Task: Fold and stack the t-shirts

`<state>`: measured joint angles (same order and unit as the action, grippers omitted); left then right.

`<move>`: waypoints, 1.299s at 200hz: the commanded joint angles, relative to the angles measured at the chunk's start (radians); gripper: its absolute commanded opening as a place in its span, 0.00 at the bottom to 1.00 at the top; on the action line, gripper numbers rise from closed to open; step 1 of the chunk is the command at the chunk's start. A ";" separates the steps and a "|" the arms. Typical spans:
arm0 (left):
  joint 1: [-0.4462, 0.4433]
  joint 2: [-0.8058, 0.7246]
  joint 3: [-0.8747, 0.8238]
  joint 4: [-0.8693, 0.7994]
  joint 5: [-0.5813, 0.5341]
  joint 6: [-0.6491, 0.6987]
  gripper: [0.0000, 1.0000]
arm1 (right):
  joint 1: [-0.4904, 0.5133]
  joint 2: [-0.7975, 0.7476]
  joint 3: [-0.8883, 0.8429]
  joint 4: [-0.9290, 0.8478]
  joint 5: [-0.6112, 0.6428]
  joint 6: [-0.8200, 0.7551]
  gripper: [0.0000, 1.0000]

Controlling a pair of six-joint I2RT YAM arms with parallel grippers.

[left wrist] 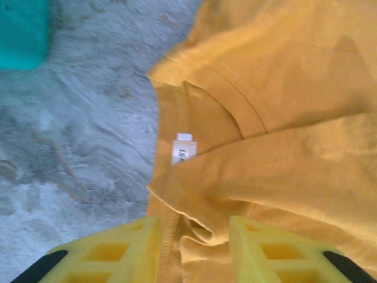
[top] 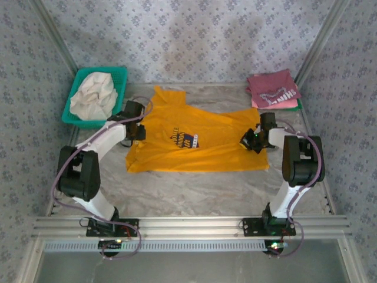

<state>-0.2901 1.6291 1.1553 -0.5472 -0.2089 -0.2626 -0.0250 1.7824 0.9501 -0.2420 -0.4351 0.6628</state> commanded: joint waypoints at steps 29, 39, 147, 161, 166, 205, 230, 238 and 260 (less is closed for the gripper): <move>-0.045 0.004 0.024 0.035 0.164 0.054 0.58 | -0.009 0.031 -0.012 -0.036 0.035 -0.001 0.00; -0.069 0.061 0.058 0.003 0.161 0.085 0.60 | -0.010 0.032 -0.011 -0.038 0.032 0.002 0.00; -0.054 0.241 0.052 -0.007 0.239 0.064 0.69 | -0.013 0.034 -0.010 -0.034 0.019 0.010 0.00; -0.051 0.256 0.045 -0.002 0.216 0.070 0.54 | -0.013 0.040 -0.004 -0.034 0.016 0.009 0.00; -0.051 0.255 0.036 0.012 0.209 0.074 0.53 | -0.014 0.040 -0.002 -0.034 0.015 0.010 0.00; -0.026 0.282 0.093 -0.008 0.208 0.068 0.26 | -0.018 0.038 -0.005 -0.036 0.007 0.010 0.00; -0.024 0.222 0.126 -0.032 0.218 0.057 0.10 | -0.021 0.037 -0.012 -0.034 0.000 0.010 0.00; -0.024 0.203 0.140 -0.047 0.211 0.055 0.07 | -0.022 0.037 -0.013 -0.034 -0.002 0.010 0.00; -0.024 0.160 0.172 -0.088 0.182 0.051 0.09 | -0.024 0.035 -0.015 -0.030 -0.002 0.012 0.00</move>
<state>-0.3206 1.8721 1.2705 -0.5629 0.0078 -0.2028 -0.0380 1.7878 0.9508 -0.2420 -0.4622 0.6659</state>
